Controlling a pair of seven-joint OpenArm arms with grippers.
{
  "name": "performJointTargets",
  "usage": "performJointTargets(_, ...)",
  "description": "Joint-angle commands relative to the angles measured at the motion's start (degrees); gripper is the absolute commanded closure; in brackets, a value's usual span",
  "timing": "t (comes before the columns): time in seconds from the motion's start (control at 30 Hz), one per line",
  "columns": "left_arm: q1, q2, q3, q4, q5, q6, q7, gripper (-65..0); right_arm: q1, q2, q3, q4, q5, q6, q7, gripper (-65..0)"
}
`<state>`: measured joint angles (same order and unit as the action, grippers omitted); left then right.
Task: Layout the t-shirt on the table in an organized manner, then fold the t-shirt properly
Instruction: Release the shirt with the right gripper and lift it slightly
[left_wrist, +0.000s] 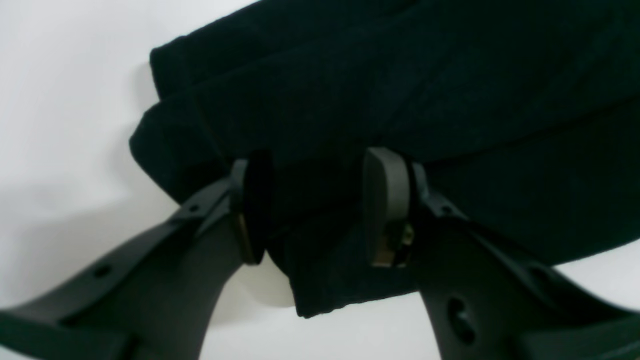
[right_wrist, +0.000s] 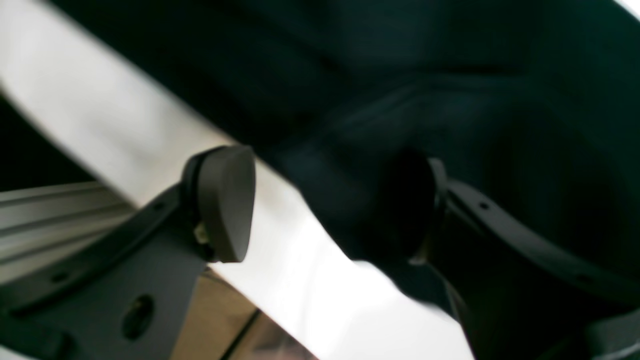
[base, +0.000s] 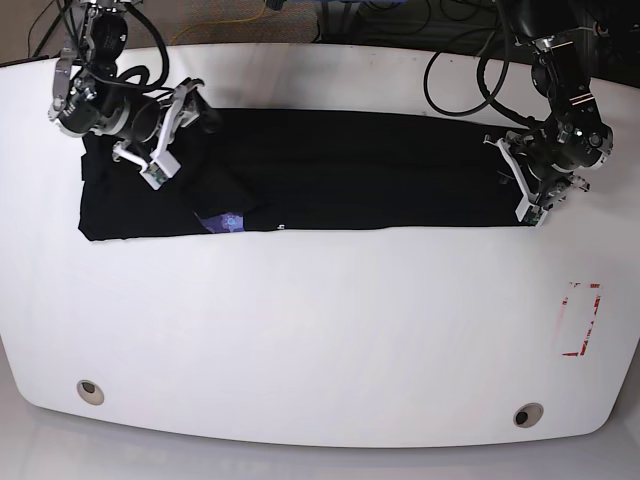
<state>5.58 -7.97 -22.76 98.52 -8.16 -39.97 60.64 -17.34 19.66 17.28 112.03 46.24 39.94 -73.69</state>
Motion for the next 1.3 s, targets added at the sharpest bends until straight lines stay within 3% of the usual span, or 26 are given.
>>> performJointTargets(0.0,-0.5,-0.6,-0.3,1.1,-0.5,0.0,-0.8,-27.5,-0.3,0.5,-1.8,1.0,0.5,0.1,0.8,-40.1)
performJointTargets(0.13,-0.5,-0.6,-0.3,1.0,-0.5,0.0,-0.8,-27.5,-1.1,-0.4,-5.2,0.9,0.2,0.1,0.9,-40.1)
performJointTargets(0.43,-0.7,-0.6,-0.3,0.9,-0.5,0.0,-0.8,-27.5,-0.8,-0.2,-4.6,1.0,0.8,0.1,0.9,-40.1)
performJointTargets(0.9,-0.5,-0.6,-1.1,2.8,-0.9,0.0,-0.8,-27.5,3.6,2.4,7.2,0.9,4.7,0.1,0.8,-39.5)
performJointTargets(1.03,-0.5,0.2,-4.5,5.7,-1.6,0.0,-0.8,-27.5,4.4,2.3,7.9,0.2,4.3,0.1,1.0,-31.7)
performJointTargets(1.2,-0.7,1.4,-11.7,6.9,-6.6,0.0,-0.6,-27.5,5.4,1.1,7.6,-3.6,3.7,0.1,1.2,-16.2)
performJointTargets(1.27,-0.8,1.4,-14.0,6.8,-8.8,0.0,-0.6,-27.6,6.0,0.5,7.6,-5.3,3.0,0.1,1.2,-15.1)
